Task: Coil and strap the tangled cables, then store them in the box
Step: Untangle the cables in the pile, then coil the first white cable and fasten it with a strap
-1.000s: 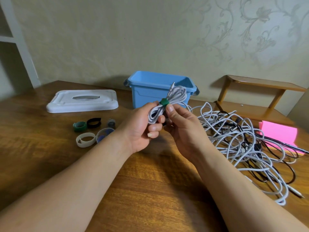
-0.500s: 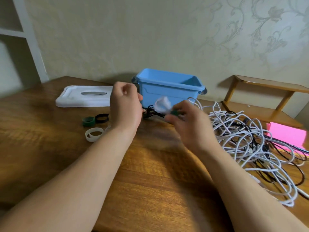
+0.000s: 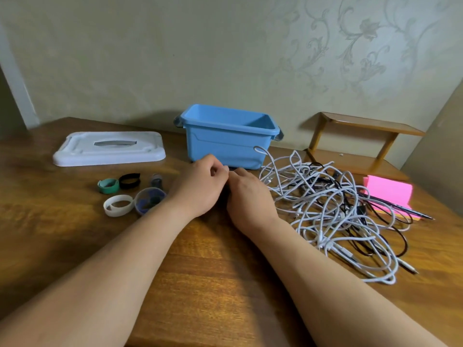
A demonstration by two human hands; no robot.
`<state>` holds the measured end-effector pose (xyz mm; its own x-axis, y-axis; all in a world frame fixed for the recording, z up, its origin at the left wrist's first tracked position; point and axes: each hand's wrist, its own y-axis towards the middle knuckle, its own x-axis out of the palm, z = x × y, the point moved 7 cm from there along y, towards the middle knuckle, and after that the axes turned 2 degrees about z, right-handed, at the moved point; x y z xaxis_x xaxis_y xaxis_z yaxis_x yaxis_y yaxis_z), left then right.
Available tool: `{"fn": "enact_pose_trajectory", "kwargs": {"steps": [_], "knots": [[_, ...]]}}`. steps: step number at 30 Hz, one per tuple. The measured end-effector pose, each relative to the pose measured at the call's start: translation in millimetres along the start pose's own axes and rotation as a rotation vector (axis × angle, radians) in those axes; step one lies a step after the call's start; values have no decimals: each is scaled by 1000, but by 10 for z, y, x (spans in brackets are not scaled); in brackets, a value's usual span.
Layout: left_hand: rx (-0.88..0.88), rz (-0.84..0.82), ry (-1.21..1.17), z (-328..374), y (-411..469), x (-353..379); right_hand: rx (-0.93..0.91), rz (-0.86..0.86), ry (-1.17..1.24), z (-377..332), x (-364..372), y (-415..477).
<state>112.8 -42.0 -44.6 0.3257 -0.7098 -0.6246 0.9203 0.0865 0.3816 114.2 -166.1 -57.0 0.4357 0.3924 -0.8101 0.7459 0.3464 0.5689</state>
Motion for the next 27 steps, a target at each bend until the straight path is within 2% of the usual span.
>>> {"fn": "enact_pose_trajectory", "kwargs": {"steps": [4,8,11,14,19,23,27], "knots": [[19,-9,38,-21,-29,25,32,-45,20,2,64,-64],[28,31,66,-2,-118,25,64,-2,-15,-36,-28,-126],[44,109,33,78,-166,-31,89,45,55,-80,-167,-132],[73,123,2,127,-193,-22,136,26,172,-94,-295,-156],[146,153,-109,350,-237,-19,206,111,296,-24,-625,-293],[143,89,-155,471,-373,147,208,171,296,228,-1005,-452],[158,-102,-55,728,-541,438,355,246,320,797,-1518,-573]]}}
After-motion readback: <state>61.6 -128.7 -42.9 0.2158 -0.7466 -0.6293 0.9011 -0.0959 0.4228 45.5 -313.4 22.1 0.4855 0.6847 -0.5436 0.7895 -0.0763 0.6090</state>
